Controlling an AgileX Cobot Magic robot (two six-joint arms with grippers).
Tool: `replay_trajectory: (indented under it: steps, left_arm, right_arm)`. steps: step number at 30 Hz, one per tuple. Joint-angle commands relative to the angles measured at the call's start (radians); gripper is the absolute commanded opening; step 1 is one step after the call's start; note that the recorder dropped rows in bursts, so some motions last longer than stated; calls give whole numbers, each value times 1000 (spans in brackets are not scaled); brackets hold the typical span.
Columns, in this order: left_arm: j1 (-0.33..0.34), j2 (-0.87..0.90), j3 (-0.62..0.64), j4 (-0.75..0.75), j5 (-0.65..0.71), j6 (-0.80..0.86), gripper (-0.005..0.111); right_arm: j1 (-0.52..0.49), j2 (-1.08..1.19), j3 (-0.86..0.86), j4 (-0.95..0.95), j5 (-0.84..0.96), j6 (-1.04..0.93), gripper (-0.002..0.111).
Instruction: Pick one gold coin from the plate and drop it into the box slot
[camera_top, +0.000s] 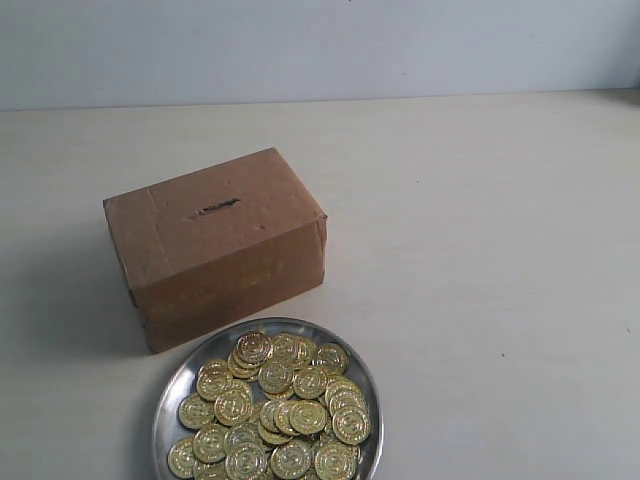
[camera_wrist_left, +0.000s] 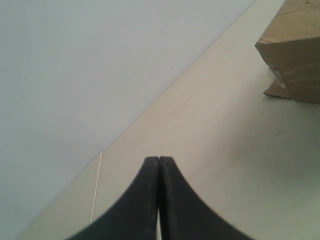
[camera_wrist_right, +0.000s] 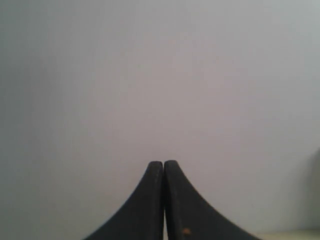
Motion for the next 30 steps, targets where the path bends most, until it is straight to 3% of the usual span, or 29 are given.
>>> replay_trajectory:
  steps: [1,11,19,30]
  left_arm:
    - [-7,-5,4,7,20,-8,0]
    - [-15,-5,4,6,27,-8,0]
    - [-116,-5,4,6,27,-8,0]
    - [-119,-5,4,6,27,-8,0]
  right_arm:
    - [-3,-3,100,-7,-7,1,0]
    - [-3,-3,180,-7,-31,1,0]
    - [-3,-3,180,-7,-44,1,0]
    - [-3,-3,180,-7,-44,1,0]
